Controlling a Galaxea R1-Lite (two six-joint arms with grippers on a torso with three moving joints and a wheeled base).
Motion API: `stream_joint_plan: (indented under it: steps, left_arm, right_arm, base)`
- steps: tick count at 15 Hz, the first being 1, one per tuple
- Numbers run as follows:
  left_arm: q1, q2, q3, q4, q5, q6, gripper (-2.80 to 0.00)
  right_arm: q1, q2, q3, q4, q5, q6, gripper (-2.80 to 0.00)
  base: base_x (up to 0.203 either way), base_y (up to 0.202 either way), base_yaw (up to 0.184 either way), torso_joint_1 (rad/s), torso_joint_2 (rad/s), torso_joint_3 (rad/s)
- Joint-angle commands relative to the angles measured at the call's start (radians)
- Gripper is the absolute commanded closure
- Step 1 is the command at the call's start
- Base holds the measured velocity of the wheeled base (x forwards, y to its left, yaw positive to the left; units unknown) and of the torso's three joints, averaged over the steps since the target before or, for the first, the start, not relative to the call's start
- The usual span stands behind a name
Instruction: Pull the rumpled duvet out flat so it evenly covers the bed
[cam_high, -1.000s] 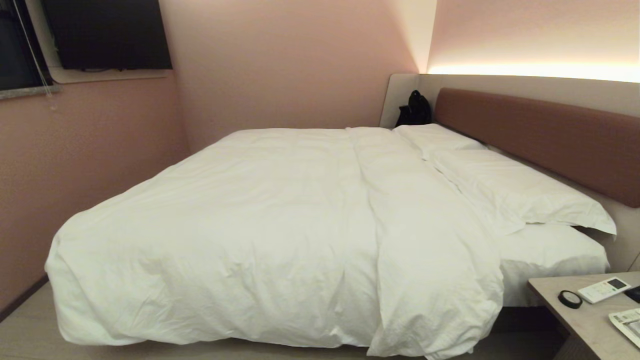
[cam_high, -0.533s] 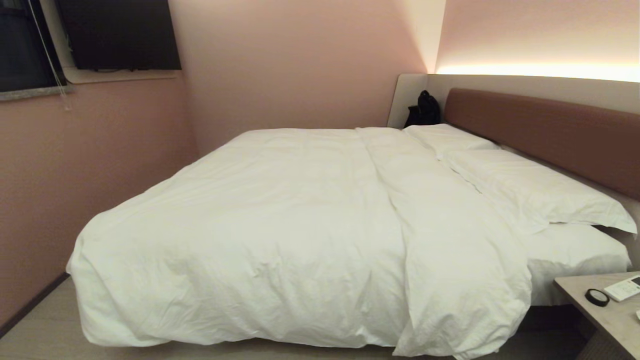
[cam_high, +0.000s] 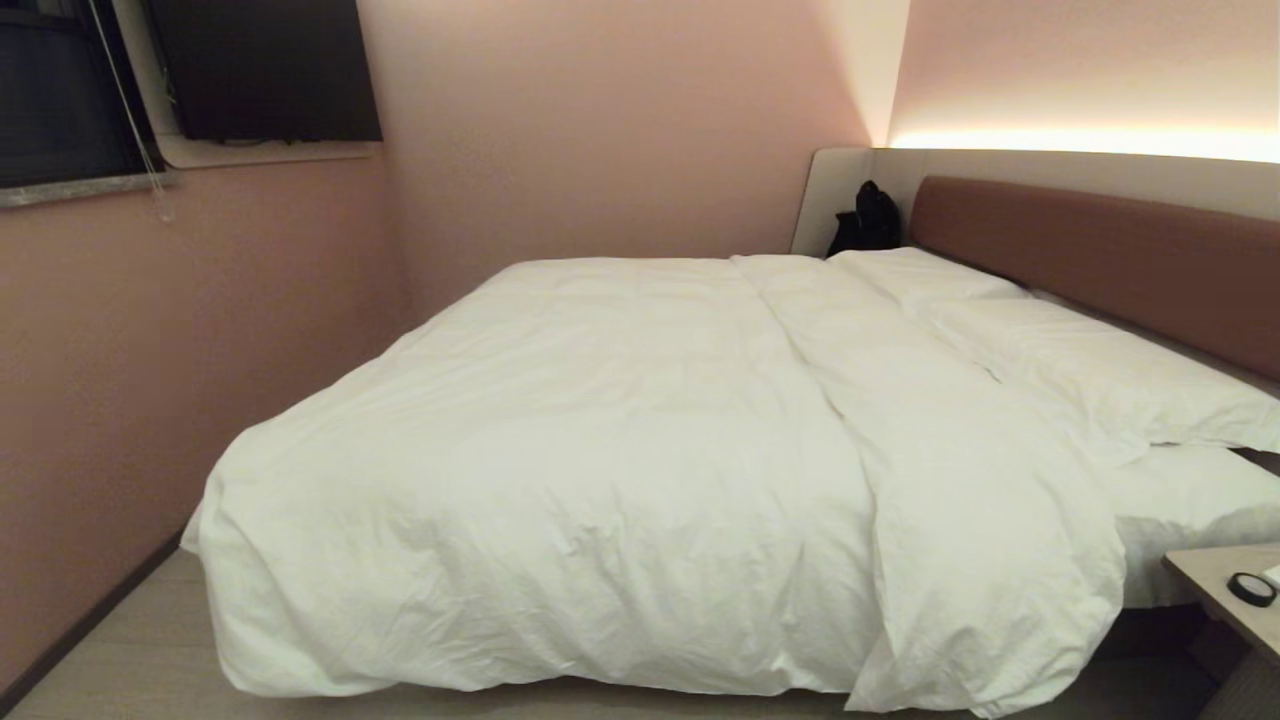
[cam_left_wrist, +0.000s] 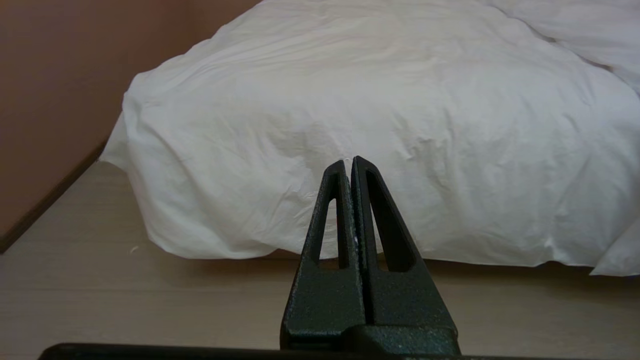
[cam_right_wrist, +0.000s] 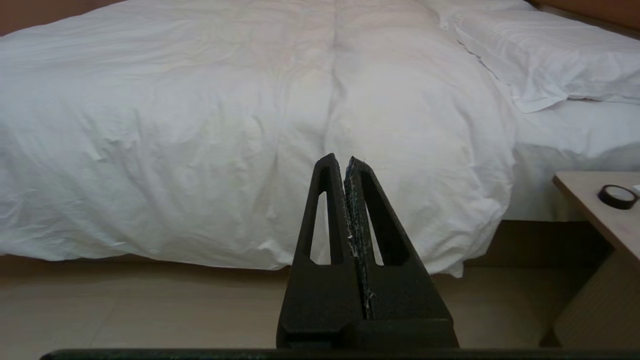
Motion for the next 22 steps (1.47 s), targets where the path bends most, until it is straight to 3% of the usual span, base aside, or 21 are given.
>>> stream_joint_plan:
  steps: [1, 22]
  left_arm:
    - [0.000, 0.000, 0.000, 0.000, 0.000, -0.001, 0.00]
    - [0.000, 0.002, 0.000, 0.000, 0.000, 0.002, 0.00]
  right_arm:
    - [0.000, 0.001, 0.000, 0.000, 0.000, -0.001, 0.00]
    - [0.000, 0.000, -0.001, 0.000, 0.000, -0.001, 0.00]
  base:
    - [0.000, 0.194, -0.001, 0.005, 0.00, 0.002]
    - [0.000, 0.196, -0.001, 0.002, 0.00, 0.002]
